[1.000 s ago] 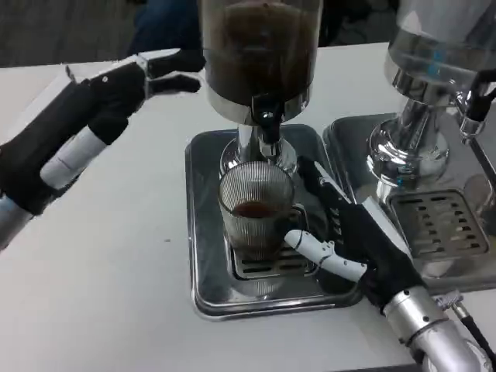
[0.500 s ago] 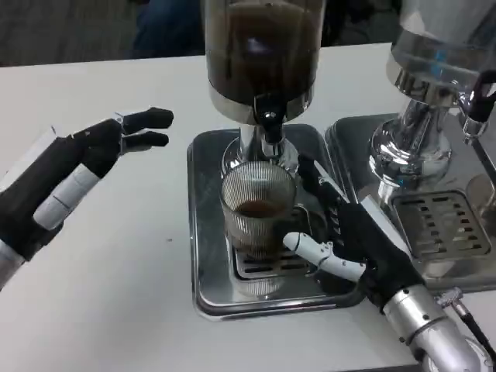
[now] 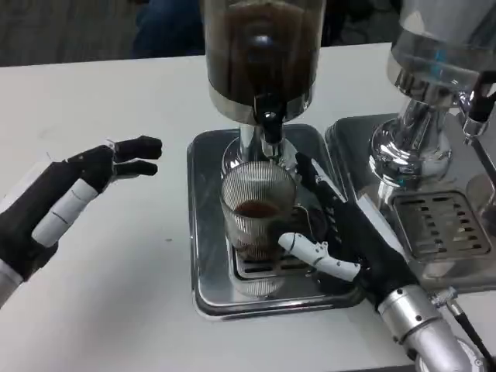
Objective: Grasp the cup under the faucet to collect the drink, then remove the cup.
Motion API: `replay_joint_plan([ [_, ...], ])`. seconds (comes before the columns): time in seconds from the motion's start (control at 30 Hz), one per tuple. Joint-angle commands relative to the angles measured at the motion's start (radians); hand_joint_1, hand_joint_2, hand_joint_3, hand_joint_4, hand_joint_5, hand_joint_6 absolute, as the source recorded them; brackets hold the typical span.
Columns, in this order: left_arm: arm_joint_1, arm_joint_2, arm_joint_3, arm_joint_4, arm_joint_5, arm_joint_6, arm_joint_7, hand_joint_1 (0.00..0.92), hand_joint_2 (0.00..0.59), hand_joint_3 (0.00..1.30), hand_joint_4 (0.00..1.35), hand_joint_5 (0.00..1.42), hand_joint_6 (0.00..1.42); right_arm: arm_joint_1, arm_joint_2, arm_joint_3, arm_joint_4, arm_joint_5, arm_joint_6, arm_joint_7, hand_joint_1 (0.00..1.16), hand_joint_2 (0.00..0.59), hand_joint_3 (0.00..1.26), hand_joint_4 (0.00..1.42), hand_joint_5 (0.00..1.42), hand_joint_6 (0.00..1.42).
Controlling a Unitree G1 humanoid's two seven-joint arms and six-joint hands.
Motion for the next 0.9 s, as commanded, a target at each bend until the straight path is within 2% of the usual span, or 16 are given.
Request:
replay_joint_plan([
  [0.03, 0.018, 0.007, 0.001, 0.016, 0.016, -0.014, 0.008, 0.0, 0.112, 0.32, 0.25, 0.29, 0.2, -0.024, 0.01, 0.002, 0.037, -0.037, -0.059, -0.071, 0.55, 0.205, 0.0, 0.0, 0.0, 0.0],
  [0.27, 0.025, 0.014, 0.002, 0.029, 0.02, -0.01, 0.007, 0.0, 0.113, 0.34, 0.26, 0.31, 0.21, -0.044, 0.01, 0.015, 0.08, -0.087, -0.101, -0.141, 0.54, 0.205, 0.0, 0.0, 0.0, 0.0],
  [0.37, 0.027, 0.019, 0.002, 0.034, 0.024, -0.007, 0.008, 0.0, 0.113, 0.36, 0.28, 0.33, 0.21, -0.056, 0.011, 0.025, 0.106, -0.093, -0.116, -0.141, 0.54, 0.203, 0.0, 0.0, 0.0, 0.0],
  [0.63, 0.028, 0.029, 0.001, 0.052, 0.041, -0.001, 0.013, 0.0, 0.115, 0.37, 0.28, 0.33, 0.21, -0.079, 0.028, 0.031, 0.178, -0.059, -0.146, -0.098, 0.43, 0.19, 0.0, 0.0, 0.0, 0.0],
  [0.73, 0.025, 0.031, 0.003, 0.059, 0.046, 0.001, 0.014, 0.0, 0.12, 0.38, 0.29, 0.33, 0.21, -0.089, 0.03, 0.036, 0.195, -0.065, -0.145, -0.09, 0.42, 0.189, 0.0, 0.0, 0.0, 0.0],
  [0.9, 0.03, 0.038, 0.003, 0.073, 0.049, 0.008, 0.016, 0.0, 0.125, 0.39, 0.3, 0.35, 0.21, -0.116, 0.033, 0.064, 0.22, -0.112, -0.131, -0.109, 0.5, 0.188, 0.0, 0.0, 0.0, 0.0],
])
